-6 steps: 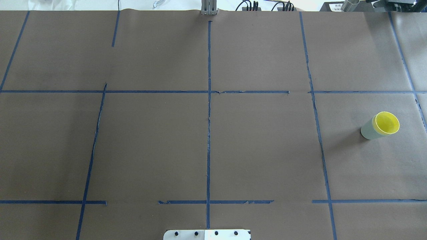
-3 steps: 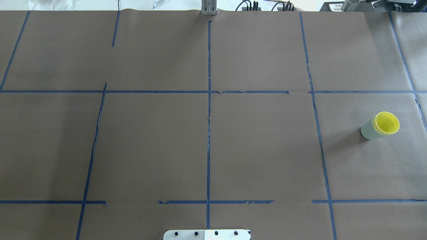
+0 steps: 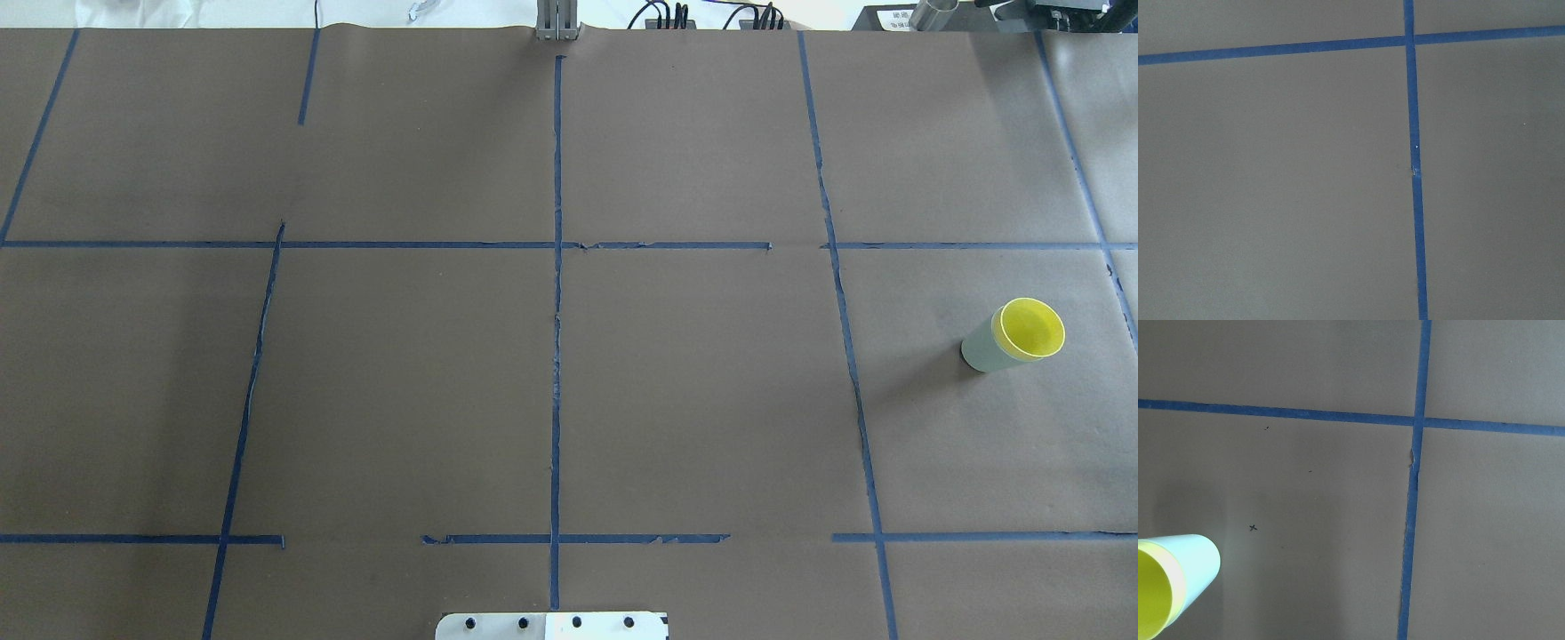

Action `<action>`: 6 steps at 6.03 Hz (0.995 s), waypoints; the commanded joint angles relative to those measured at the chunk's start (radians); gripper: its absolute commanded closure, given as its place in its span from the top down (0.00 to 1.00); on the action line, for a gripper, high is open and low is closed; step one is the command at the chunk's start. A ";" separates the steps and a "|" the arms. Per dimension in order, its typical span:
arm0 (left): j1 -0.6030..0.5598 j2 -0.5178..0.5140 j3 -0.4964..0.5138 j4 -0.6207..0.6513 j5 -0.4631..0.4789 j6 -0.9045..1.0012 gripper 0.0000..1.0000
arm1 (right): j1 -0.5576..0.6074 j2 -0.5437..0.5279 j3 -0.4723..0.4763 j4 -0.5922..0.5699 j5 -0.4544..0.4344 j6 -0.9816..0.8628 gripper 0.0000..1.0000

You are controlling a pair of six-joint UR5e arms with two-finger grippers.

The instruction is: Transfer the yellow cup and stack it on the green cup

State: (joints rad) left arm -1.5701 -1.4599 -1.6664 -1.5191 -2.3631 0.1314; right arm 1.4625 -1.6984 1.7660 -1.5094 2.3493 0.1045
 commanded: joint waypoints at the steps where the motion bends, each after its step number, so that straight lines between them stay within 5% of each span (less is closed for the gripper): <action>1: 0.004 -0.004 -0.004 0.002 -0.001 0.002 1.00 | 0.006 0.043 -0.005 -0.104 0.007 0.000 1.00; 6: 0.010 -0.034 -0.013 0.045 0.012 -0.007 1.00 | 0.006 0.013 0.084 -0.141 0.019 -0.002 1.00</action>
State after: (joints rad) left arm -1.5628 -1.4931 -1.6838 -1.4711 -2.3497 0.1242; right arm 1.4684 -1.6749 1.8361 -1.6503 2.3678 0.1029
